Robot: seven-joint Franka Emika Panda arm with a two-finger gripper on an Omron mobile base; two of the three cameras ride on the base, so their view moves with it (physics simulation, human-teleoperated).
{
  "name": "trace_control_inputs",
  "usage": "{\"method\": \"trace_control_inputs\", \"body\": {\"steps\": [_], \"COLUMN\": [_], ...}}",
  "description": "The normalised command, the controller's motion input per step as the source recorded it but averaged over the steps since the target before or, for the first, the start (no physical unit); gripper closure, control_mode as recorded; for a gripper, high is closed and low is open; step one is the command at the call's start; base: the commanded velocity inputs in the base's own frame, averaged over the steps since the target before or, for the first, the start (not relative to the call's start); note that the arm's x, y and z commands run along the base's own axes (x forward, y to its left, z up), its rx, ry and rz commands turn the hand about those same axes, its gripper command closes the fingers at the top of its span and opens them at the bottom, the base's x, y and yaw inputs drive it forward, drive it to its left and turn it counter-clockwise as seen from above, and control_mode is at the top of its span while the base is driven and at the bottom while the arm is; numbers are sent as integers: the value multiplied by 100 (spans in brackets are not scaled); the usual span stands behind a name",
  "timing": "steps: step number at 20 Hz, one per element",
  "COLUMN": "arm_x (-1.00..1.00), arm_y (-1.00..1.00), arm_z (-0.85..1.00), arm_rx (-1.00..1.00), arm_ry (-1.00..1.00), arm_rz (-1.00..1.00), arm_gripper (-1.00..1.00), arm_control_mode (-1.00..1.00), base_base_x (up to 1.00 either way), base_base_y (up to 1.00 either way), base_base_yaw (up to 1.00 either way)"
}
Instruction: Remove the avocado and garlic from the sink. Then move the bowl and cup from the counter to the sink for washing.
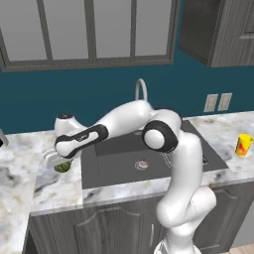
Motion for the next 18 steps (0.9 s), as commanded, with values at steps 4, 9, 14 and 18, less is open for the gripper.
{"method": "trace_control_inputs", "body": {"steps": [4, 9, 14, 18], "arm_x": [0, -1, 0, 0], "arm_y": [13, 7, 4, 0], "arm_z": [-21, -17, -17, -20], "arm_rx": [-10, -7, -6, -7], "arm_ry": [0, 3, 6, 5], "arm_rz": [0, 0, -1, -1], "arm_gripper": [100, 100, 100, 100], "arm_control_mode": [-100, -100, -100, -100], "base_base_x": [0, 0, 0, 0], "base_base_y": [0, 0, 0, 0], "base_base_yaw": [0, 0, 0, 0]}}
